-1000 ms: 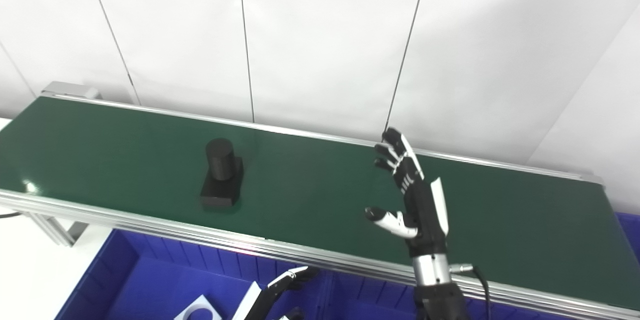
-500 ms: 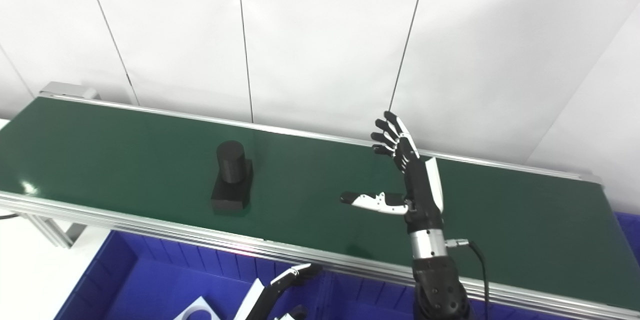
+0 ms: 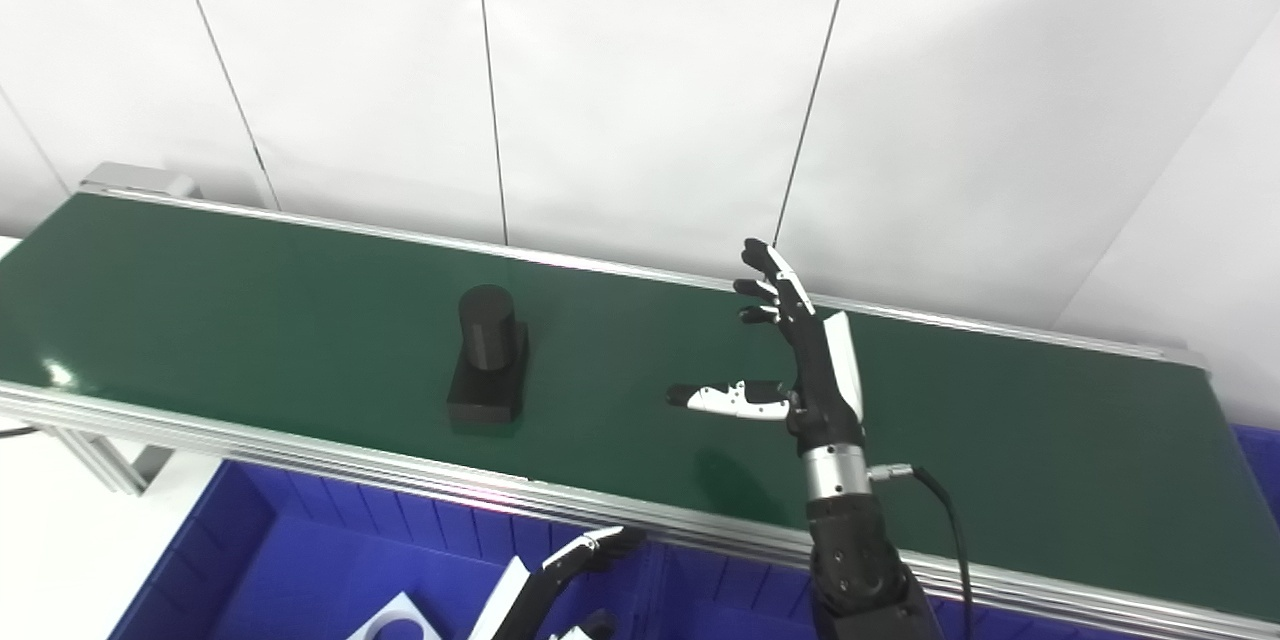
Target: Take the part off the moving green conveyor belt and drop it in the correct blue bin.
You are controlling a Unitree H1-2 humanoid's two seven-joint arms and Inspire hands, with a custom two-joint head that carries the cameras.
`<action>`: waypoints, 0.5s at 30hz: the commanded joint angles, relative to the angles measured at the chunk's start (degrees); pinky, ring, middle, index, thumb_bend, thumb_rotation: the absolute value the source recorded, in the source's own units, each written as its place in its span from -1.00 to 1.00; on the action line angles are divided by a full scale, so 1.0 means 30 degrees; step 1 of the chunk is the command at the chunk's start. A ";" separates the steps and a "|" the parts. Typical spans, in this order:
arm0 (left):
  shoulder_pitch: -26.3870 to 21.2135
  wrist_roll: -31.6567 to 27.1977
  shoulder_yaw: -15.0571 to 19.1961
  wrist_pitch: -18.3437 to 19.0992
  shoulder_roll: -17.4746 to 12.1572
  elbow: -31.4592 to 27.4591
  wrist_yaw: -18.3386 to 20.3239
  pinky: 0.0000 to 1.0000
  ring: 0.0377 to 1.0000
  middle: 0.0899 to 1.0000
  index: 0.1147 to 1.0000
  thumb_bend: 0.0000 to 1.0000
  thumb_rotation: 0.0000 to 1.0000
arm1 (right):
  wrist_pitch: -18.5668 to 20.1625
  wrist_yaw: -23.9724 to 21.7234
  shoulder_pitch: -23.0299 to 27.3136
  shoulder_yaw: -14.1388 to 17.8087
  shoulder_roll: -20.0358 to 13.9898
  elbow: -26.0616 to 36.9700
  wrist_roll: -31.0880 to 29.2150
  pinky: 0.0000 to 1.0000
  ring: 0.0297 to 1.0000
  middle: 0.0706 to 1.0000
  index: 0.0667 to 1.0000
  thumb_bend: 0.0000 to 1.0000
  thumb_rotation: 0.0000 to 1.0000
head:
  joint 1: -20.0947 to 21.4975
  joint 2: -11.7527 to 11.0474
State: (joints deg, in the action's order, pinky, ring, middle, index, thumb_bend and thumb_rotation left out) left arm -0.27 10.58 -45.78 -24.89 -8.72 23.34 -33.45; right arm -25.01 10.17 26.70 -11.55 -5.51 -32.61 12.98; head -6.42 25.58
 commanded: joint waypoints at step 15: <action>-0.0180 0.0222 -0.0139 -0.0678 0.0245 -0.0454 -0.0390 0.55 0.60 0.59 0.53 0.39 0.98 | -0.0617 0.0766 0.3192 -0.0787 0.0942 -0.2278 0.0326 0.18 0.49 0.74 0.72 1.00 -0.69 | -0.0380 0.0071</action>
State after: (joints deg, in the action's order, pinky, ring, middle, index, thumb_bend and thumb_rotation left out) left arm -0.18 10.59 -46.04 -24.89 -8.65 23.31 -33.56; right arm -25.01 12.39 32.66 -13.98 -3.71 -40.22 14.33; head -7.47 25.58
